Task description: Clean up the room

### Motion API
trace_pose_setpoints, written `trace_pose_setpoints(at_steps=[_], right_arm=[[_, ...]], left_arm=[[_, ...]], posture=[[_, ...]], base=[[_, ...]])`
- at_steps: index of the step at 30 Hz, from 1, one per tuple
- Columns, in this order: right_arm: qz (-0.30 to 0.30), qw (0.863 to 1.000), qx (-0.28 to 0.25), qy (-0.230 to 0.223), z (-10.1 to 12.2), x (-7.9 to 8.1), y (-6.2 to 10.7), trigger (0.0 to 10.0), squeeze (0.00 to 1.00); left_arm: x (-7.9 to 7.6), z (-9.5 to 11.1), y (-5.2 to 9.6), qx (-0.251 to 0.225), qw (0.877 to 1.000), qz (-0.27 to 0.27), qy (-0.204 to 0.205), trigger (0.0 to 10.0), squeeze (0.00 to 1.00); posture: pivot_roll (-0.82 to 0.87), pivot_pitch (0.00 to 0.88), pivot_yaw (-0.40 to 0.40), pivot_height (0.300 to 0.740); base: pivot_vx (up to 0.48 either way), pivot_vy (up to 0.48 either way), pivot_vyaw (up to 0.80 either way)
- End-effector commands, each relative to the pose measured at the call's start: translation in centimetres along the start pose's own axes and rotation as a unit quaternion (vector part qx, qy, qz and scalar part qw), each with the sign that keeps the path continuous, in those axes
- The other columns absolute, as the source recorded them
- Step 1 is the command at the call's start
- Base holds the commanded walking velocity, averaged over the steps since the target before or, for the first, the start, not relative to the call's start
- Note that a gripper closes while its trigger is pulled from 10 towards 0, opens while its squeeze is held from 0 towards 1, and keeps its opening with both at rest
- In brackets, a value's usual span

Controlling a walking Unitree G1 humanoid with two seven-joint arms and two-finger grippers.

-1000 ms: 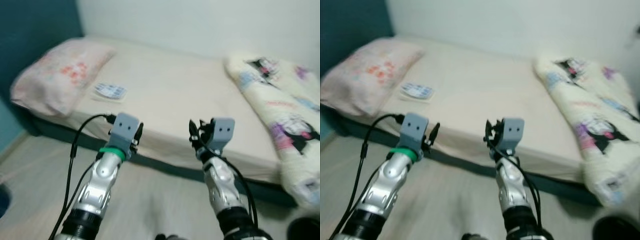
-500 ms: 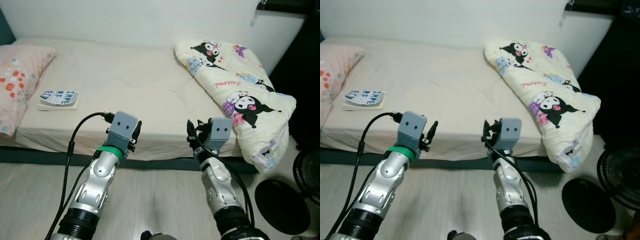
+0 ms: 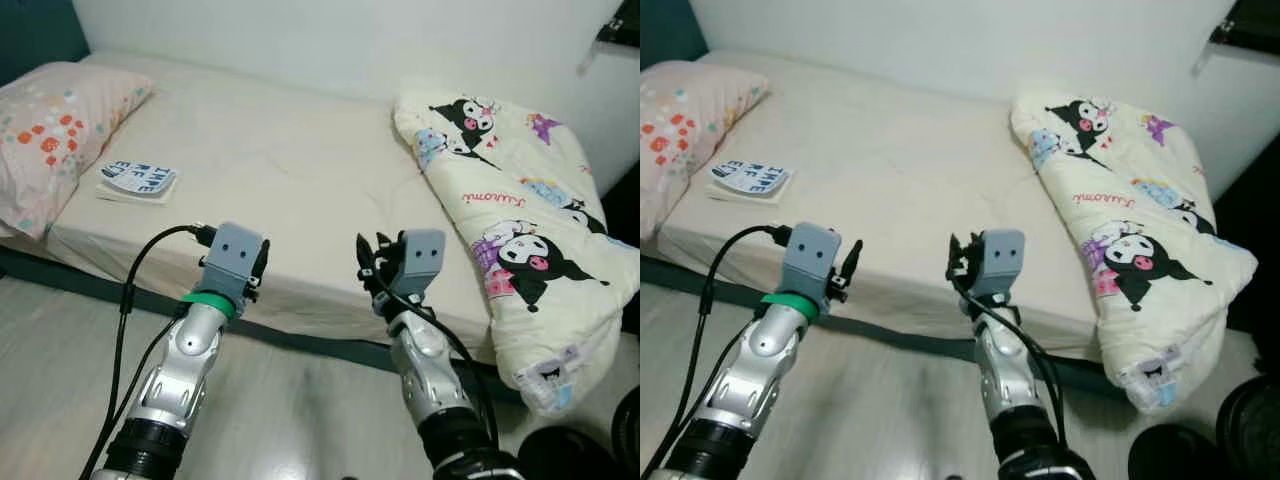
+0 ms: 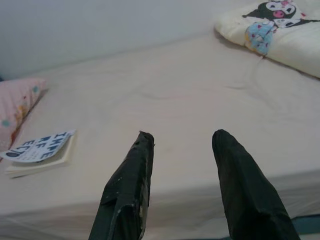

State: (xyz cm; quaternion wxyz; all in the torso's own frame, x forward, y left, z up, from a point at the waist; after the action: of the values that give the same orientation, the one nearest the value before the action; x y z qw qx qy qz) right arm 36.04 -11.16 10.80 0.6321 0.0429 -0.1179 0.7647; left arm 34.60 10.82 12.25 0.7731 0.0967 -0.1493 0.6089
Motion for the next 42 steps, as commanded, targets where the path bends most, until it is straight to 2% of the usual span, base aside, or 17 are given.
trace_pose_setpoints(at_steps=[1,19,22,31,42], right_arm=[[-0.014,1.000,0.007,-0.001,-0.30,-0.80,0.29,10.0,0.00],[-0.016,1.000,0.007,-0.001,-0.36,-0.86,0.33,10.0,0.00],[-0.017,1.000,0.006,-0.002,-0.36,-0.86,0.35,10.0,0.00],[-0.017,1.000,0.006,-0.002,-0.35,-0.85,0.33,10.0,0.00],[-0.017,1.000,0.005,-0.002,-0.36,-0.83,0.35,10.0,0.00]], left_arm=[[-0.71,-0.15,0.03,0.004,1.000,-0.012,-0.003,10.0,0.00],[-0.78,-0.42,0.02,0.014,1.000,-0.012,0.002,10.0,0.00],[-0.46,-0.81,-0.10,0.030,0.999,-0.003,0.026,10.0,0.00],[-0.46,-0.65,-0.13,0.025,1.000,-0.004,0.018,10.0,0.00],[-0.58,-0.39,-0.11,0.018,1.000,-0.008,0.014,10.0,0.00]], posture=[[0.06,0.013,0.012,0.740],[0.06,0.015,0.012,0.740],[0.06,0.017,0.015,0.740],[0.06,0.016,0.015,0.740],[0.06,0.016,0.016,0.740]], base=[[0.000,-0.450,0.00],[0.000,-0.401,0.00],[0.000,0.477,0.00],[0.000,0.480,0.00],[0.000,0.000,0.00]])
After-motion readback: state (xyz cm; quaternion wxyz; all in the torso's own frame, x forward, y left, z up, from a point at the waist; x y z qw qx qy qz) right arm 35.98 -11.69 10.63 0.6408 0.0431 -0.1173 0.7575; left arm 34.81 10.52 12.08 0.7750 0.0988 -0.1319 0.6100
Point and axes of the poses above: a point about 5 cm out from each wrist's last joint towards the gripper, its own y axis pointing back from the gripper into the wrist, its own z axis along the axis of the wrist's last joint, x = y × z, the point moved 3 cm from there along -y, pointing out of the wrist towards the gripper, and after that the axes turned 6 degrees about -y, right-handed, at the moved point
